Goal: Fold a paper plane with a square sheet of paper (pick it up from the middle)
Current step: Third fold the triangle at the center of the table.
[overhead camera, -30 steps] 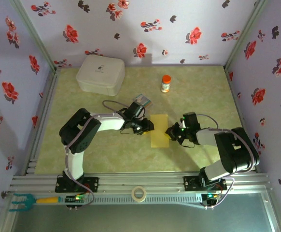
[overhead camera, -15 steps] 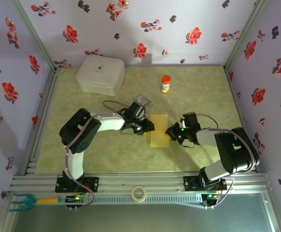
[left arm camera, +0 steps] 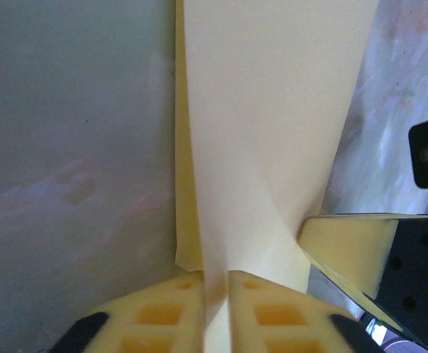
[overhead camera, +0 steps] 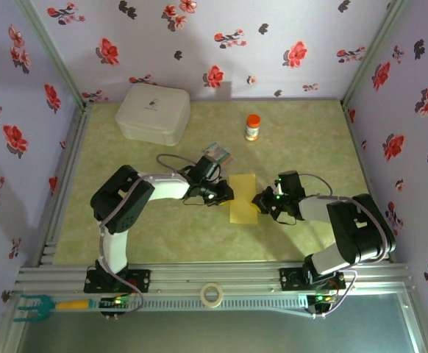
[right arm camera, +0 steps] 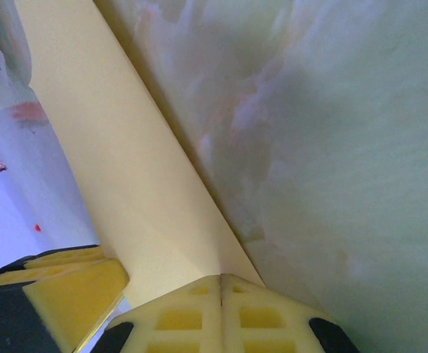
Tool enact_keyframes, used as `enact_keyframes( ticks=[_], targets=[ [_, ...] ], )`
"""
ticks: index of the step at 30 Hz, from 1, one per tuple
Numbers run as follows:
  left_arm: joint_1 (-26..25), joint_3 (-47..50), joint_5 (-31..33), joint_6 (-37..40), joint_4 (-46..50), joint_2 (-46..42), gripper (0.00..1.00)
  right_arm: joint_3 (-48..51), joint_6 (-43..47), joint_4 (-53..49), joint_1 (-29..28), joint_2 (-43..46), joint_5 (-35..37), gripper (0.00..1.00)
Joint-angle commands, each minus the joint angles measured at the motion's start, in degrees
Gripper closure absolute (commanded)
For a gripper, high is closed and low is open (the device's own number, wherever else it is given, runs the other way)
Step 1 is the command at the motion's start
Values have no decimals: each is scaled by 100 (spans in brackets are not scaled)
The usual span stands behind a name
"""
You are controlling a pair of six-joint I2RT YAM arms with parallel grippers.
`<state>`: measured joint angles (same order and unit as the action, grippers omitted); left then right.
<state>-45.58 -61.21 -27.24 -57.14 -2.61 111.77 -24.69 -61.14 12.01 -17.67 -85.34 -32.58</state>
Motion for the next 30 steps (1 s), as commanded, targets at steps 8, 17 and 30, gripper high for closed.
enact_keyframes(
  ticks=[8, 17, 30],
  targets=[
    [176, 310, -163, -31, -179, -413, 100, -71, 544, -624, -72, 667, 160, 75],
    [446, 799, -518, 115, 118, -992, 100, -157, 1977, -938, -1443, 2038, 2091, 55],
    [586, 1059, -515, -65, 24, -1228, 100, -209, 5943, -702, -4704, 1890, 4946, 39]
  ],
)
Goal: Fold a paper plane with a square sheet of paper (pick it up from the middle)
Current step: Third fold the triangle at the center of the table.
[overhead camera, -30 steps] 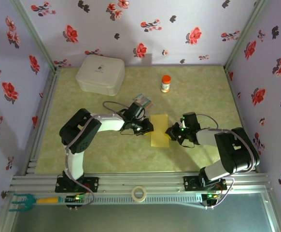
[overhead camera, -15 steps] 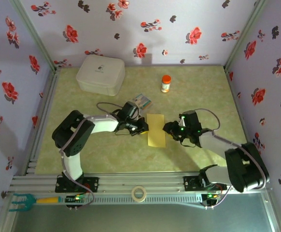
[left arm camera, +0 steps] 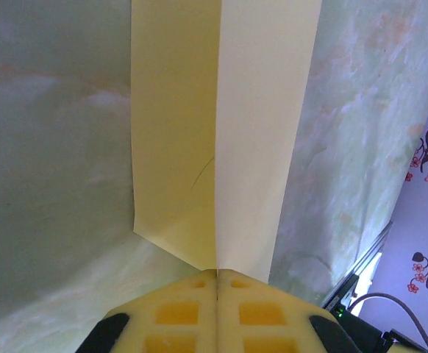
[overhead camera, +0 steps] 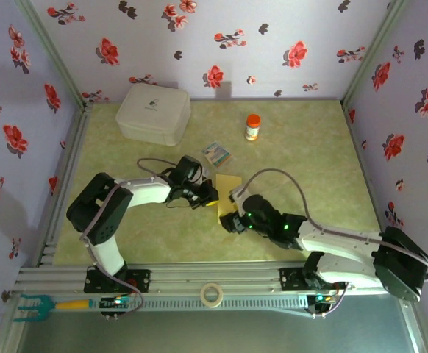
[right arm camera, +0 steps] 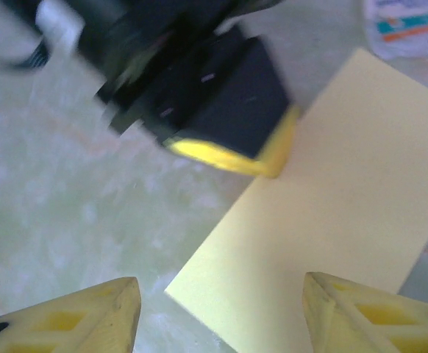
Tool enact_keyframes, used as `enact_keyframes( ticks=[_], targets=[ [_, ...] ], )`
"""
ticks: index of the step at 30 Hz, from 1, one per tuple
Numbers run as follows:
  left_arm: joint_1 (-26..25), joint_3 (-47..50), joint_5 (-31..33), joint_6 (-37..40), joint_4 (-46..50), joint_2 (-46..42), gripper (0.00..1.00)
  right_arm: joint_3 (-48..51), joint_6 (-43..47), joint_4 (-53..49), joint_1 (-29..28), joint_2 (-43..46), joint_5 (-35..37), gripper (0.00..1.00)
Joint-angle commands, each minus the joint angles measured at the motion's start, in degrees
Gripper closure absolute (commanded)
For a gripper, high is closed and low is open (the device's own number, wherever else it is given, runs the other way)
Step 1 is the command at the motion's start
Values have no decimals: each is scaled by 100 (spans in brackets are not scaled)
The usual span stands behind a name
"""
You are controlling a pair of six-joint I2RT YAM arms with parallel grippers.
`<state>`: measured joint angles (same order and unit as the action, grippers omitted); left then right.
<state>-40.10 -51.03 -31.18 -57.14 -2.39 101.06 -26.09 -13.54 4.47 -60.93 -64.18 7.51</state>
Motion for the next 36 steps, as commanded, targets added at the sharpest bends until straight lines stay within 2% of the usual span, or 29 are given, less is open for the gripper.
enact_keyframes(
  ticks=[1, 7, 15, 22, 32, 36],
  targets=[
    [37, 31, -117, -71, 2, -165, 100, -105, 1335, 101, -560, -380, 1115, 38],
    [39, 53, -124, -120, -52, -174, 100, -312, 1809, 442, -1222, -1216, 2176, 35],
    [39, 84, -119, -154, -88, -216, 100, -494, 1930, 452, -1378, -1861, 3151, 37],
    [45, 58, -117, -150, -83, -178, 100, -416, 1777, 241, -1373, -1732, 3113, 57],
    [34, 40, -124, -140, -51, -174, 100, -222, 1588, 223, -1368, -1474, 2977, 75],
    [41, 16, -114, -146, -43, -191, 100, -239, 1556, 157, -1371, -1515, 2996, 77]
  ],
)
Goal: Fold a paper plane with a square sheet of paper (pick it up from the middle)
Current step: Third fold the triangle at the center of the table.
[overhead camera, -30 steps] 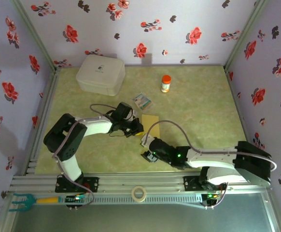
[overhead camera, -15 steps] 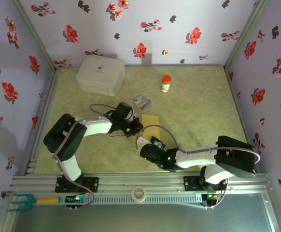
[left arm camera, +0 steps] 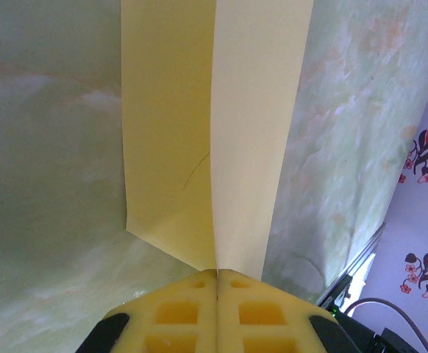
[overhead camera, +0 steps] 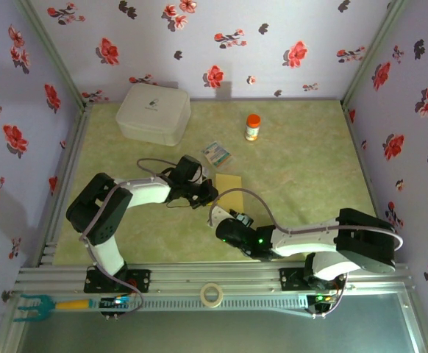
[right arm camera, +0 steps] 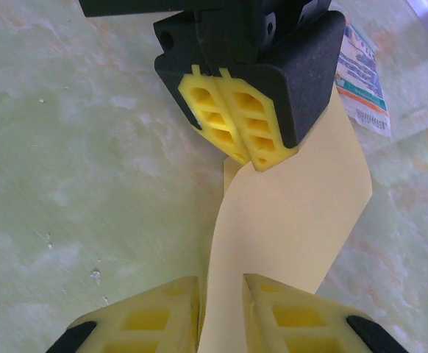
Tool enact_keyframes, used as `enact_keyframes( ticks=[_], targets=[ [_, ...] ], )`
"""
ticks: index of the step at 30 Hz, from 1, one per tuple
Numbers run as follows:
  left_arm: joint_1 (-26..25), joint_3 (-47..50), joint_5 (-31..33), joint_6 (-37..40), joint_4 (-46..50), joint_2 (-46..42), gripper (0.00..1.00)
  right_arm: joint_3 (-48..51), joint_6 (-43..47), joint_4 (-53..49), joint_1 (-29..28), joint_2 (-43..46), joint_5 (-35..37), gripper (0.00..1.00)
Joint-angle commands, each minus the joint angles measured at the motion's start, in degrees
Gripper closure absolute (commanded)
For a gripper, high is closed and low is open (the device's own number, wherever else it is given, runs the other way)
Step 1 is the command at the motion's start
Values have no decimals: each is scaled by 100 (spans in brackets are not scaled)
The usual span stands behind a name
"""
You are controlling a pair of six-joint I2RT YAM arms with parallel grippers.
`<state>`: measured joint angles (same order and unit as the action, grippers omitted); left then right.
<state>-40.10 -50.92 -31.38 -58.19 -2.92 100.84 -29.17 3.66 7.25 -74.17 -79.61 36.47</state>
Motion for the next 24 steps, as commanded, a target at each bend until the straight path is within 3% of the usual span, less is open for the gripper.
enact_keyframes(
  ticks=[1, 8, 15, 24],
  targets=[
    [33, 1, -91, -44, 5, -164, 100, 76, -169, -118, -40, 13, 77, 76],
    [36, -24, -94, -17, 63, -152, 100, -34, -225, -57, -47, -202, 54, 71],
    [37, -65, -104, 7, 115, -146, 100, -11, -260, -22, -52, -205, 181, 73],
    [38, -79, -91, 13, 135, -174, 100, 41, -349, 1, -38, -90, 166, 93]
  ],
)
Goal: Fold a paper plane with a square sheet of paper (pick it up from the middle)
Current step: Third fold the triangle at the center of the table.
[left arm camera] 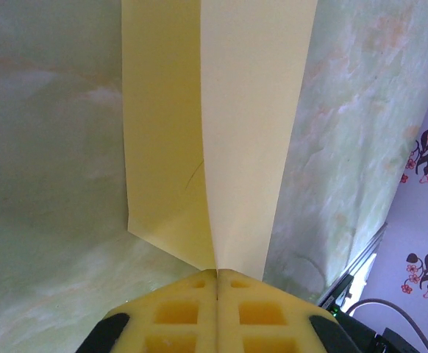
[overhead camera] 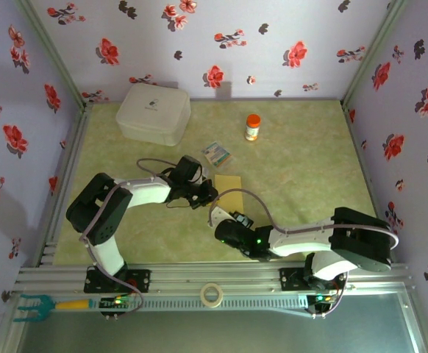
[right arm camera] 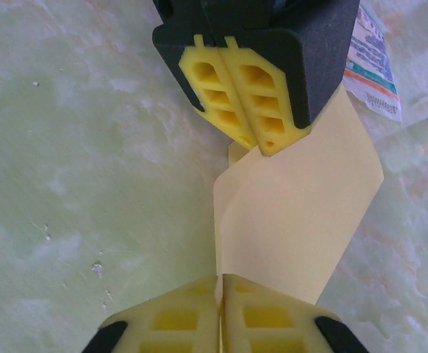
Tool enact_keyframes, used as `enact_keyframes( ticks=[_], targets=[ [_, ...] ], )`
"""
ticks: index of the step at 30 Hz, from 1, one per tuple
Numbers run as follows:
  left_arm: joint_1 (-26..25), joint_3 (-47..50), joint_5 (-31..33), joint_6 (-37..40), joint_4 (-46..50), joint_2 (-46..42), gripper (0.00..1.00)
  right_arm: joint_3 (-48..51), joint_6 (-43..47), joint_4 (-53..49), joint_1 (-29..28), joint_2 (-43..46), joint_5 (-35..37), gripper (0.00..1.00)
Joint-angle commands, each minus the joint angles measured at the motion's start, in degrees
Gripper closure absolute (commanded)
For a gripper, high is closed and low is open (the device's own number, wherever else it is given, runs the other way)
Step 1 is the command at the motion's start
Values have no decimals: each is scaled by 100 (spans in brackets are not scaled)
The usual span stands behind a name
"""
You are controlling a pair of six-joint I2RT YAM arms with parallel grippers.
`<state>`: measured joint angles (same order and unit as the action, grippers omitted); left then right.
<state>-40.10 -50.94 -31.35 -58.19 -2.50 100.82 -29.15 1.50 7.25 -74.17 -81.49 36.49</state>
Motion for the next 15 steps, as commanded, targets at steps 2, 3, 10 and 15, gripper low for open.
enact_keyframes(
  ticks=[2, 3, 10, 15],
  targets=[
    [46, -92, -82, 36, 122, -211, 95, 12, -188, -52, -37, 108, 201, 97],
    [46, -108, -79, 61, 154, -231, 94, 6, -215, -55, -36, 130, 192, 98],
    [113, -299, 924, 560, 1228, -882, 52, -11, -901, -276, 327, 555, -1056, 100],
    [234, -358, 1358, 853, 1561, -1363, 45, 91, -1789, -207, 1181, 1005, -3215, 100]
  ],
)
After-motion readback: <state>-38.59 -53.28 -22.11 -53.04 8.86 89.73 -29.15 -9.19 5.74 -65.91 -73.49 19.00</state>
